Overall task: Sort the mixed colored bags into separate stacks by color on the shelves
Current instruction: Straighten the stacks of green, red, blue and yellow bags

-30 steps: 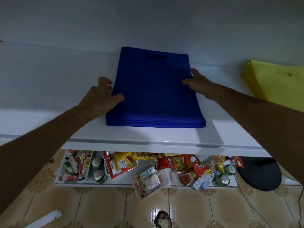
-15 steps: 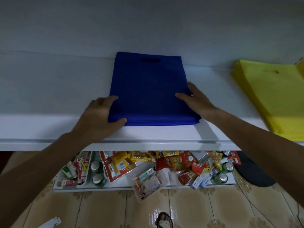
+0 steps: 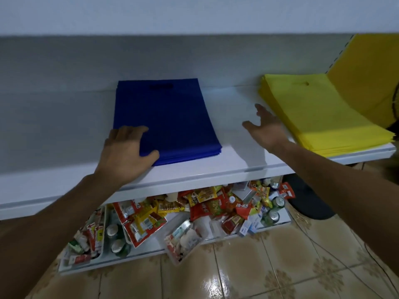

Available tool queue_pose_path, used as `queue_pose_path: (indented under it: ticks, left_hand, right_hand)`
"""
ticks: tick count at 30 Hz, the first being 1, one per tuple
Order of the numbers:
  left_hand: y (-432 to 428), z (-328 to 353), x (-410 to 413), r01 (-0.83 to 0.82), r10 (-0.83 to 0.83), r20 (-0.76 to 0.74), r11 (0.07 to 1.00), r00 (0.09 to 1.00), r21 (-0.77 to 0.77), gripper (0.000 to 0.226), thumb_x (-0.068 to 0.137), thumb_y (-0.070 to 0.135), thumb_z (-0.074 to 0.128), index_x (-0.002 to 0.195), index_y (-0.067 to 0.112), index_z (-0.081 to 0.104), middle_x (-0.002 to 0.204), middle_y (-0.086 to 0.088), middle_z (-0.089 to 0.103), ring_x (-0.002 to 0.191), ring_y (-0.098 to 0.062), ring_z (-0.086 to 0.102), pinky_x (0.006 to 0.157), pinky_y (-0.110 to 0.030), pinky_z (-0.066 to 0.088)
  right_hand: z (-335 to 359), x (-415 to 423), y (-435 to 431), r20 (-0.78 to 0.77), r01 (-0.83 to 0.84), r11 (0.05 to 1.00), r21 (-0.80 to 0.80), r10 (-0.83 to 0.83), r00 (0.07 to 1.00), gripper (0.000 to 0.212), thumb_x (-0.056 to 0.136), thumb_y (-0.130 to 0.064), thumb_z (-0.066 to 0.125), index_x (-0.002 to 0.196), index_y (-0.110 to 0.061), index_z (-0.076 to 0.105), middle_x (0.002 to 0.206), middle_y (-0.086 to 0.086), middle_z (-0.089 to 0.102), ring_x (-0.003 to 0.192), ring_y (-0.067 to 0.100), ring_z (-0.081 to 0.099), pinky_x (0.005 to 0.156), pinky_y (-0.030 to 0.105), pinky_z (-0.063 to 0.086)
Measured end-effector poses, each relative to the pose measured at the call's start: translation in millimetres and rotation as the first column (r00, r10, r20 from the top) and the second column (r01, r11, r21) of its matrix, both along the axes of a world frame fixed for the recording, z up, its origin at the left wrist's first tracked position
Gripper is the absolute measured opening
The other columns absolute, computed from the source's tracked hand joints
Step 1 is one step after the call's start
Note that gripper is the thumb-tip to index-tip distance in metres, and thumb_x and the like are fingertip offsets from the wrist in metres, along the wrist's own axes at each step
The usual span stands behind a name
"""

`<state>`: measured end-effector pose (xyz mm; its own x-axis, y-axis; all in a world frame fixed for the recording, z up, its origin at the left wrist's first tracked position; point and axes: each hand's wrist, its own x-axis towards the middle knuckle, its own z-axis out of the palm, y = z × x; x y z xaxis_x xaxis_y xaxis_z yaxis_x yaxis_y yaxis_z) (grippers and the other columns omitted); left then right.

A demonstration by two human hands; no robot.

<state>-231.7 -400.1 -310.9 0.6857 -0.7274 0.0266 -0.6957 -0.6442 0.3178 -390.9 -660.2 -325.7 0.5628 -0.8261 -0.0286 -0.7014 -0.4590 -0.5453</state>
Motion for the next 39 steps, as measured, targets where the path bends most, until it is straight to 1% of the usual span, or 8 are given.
queue_pose_path:
  ticks: [5,11,19,27,33,35,37,39]
  left_hand:
    - [-45,1,-38,0.06,-0.063,-0.025,0.992,0.998,-0.106,0.065,0.085,0.037,0.06,0.141,0.017,0.034,0.139,-0.012,0.041,0.127,-0.033,0.031,0.101,-0.042,0.033]
    - [-104,-4,-111,0.092,-0.103,-0.057,0.982,0.993,-0.166,0.063,0.085,0.032,0.059,0.141,0.017,0.034,0.138,-0.009,0.043,0.126,-0.03,0.034,0.099,-0.036,0.032]
    - [-202,-9,-216,0.027,-0.068,-0.206,0.98,0.976,-0.198,0.06,0.085,0.032,0.06,0.139,0.021,0.036,0.134,-0.007,0.048,0.124,-0.024,0.04,0.1,-0.035,0.034]
    - [-254,-11,-228,0.014,-0.071,-0.269,0.977,0.961,-0.211,0.061,0.085,0.034,0.061,0.139,0.021,0.036,0.133,-0.004,0.049,0.125,-0.023,0.041,0.099,-0.037,0.035]
    - [-284,-24,-233,0.002,-0.06,-0.334,0.985,0.941,-0.173,0.083,0.065,0.05,0.05,0.14,0.019,0.033,0.134,-0.007,0.049,0.123,-0.024,0.044,0.094,-0.034,0.037]
    - [-290,-29,-235,0.02,-0.07,-0.339,0.989,0.938,-0.146,0.081,0.066,0.05,0.05,0.138,0.016,0.035,0.132,-0.01,0.051,0.12,-0.024,0.046,0.091,-0.034,0.039]
    - [-298,-30,-233,0.025,-0.071,-0.326,0.99,0.943,-0.141,0.075,0.07,0.049,0.053,0.134,0.013,0.038,0.125,-0.012,0.054,0.112,-0.025,0.05,0.085,-0.033,0.04]
    - [-308,-31,-230,-0.003,-0.046,-0.332,0.989,0.942,-0.146,0.067,0.081,0.041,0.062,0.136,0.013,0.036,0.122,-0.011,0.056,0.1,-0.024,0.052,0.079,-0.031,0.038]
  right_hand:
    - [8,-50,-34,0.155,0.08,0.996,-0.035,-0.073,0.985,0.06,0.092,-0.021,0.054,0.145,-0.008,0.029,0.139,0.014,0.047,0.125,0.032,0.044,0.099,0.038,0.038]
    - [8,-104,-76,0.353,0.071,0.994,0.082,-0.095,0.931,0.055,0.091,-0.018,0.053,0.143,-0.015,0.035,0.13,0.005,0.055,0.116,0.02,0.052,0.095,0.032,0.041]
    - [28,-220,-161,0.17,-0.12,0.992,-0.045,0.126,0.977,0.057,0.095,-0.02,0.05,0.146,-0.014,0.026,0.139,0.009,0.047,0.125,0.023,0.045,0.096,0.036,0.039]
    - [14,-254,-226,0.028,-0.071,0.997,-0.013,0.072,0.997,0.057,0.096,-0.019,0.049,0.147,-0.012,0.023,0.142,0.011,0.042,0.126,0.028,0.044,0.094,0.039,0.039]
    - [4,-244,-262,-0.078,-0.068,0.991,-0.114,0.059,0.995,0.055,0.093,-0.021,0.051,0.143,-0.009,0.031,0.139,0.016,0.046,0.104,0.034,0.057,0.076,0.031,0.041]
    - [0,-243,-267,-0.094,-0.086,0.985,-0.152,0.072,0.993,0.061,0.085,-0.036,0.048,0.138,-0.005,0.039,0.126,0.02,0.056,0.097,0.037,0.058,0.074,0.033,0.042]
    - [-6,-241,-277,-0.121,-0.123,0.979,-0.164,0.104,0.987,0.073,0.076,-0.047,0.04,0.135,-0.004,0.043,0.117,0.022,0.059,0.1,0.04,0.055,0.08,0.04,0.044]
    - [-6,-238,-289,-0.152,-0.113,0.982,-0.15,0.09,0.984,0.063,0.087,-0.035,0.051,0.14,-0.005,0.036,0.129,0.021,0.051,0.116,0.039,0.046,0.092,0.042,0.039]
